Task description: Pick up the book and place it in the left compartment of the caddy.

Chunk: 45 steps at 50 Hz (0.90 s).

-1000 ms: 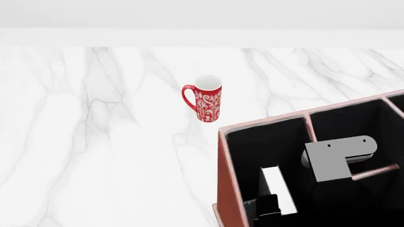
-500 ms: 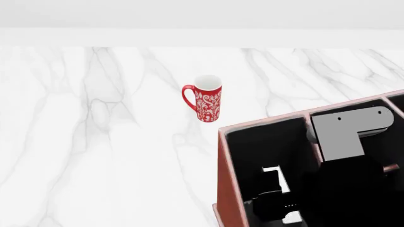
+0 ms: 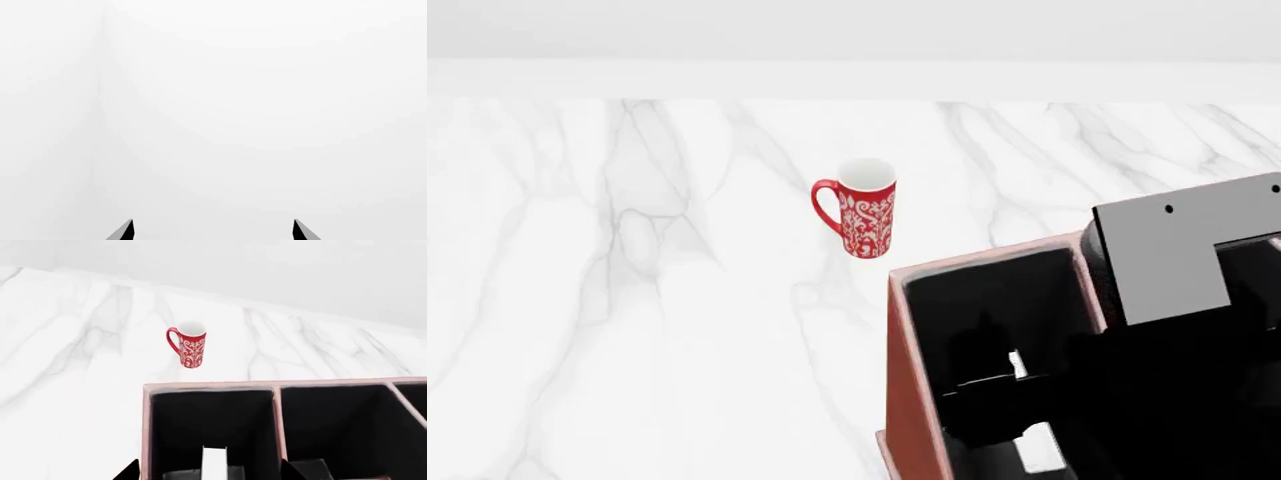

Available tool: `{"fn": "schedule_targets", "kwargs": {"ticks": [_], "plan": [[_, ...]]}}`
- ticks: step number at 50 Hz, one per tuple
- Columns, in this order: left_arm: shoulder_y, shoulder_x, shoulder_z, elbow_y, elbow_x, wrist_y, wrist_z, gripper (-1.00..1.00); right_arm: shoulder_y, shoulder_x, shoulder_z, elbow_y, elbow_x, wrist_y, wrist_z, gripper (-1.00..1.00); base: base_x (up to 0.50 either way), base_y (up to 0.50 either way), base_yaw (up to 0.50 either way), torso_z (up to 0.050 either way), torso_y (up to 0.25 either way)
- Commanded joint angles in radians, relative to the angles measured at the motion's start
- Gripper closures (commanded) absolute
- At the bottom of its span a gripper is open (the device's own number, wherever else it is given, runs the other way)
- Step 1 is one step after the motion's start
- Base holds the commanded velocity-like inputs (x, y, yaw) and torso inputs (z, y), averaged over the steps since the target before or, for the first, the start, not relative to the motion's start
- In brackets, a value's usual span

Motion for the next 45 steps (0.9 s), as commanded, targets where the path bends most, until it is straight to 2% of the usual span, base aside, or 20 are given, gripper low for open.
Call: {"fn": "schedule_targets", "kwargs": {"ticks": [1,26,45], "plan": [[0.001,-0.002,-0.008,0.008,-0.008,0.002,-0.011,-1.00,0.007,0.027,0.028,-0.106,0.014,-0.031,0.080,-1.00,0.00,0.00,0.00,0.000,0.000],[0.017,0.004,-0.039,0.036,-0.038,0.023,-0.031,-1.00,-0.059,0.083,0.057,-0.365,-0.063,-0.140,0.294,-1.00,0.00,0.00,0.00,0.000,0.000],[0.027,-0.004,-0.059,0.044,-0.060,0.032,-0.038,-1.00,-0.087,0.113,0.083,-0.468,-0.100,-0.201,0.360,-1.00,0.00,0.00,0.00,0.000,0.000]]}}
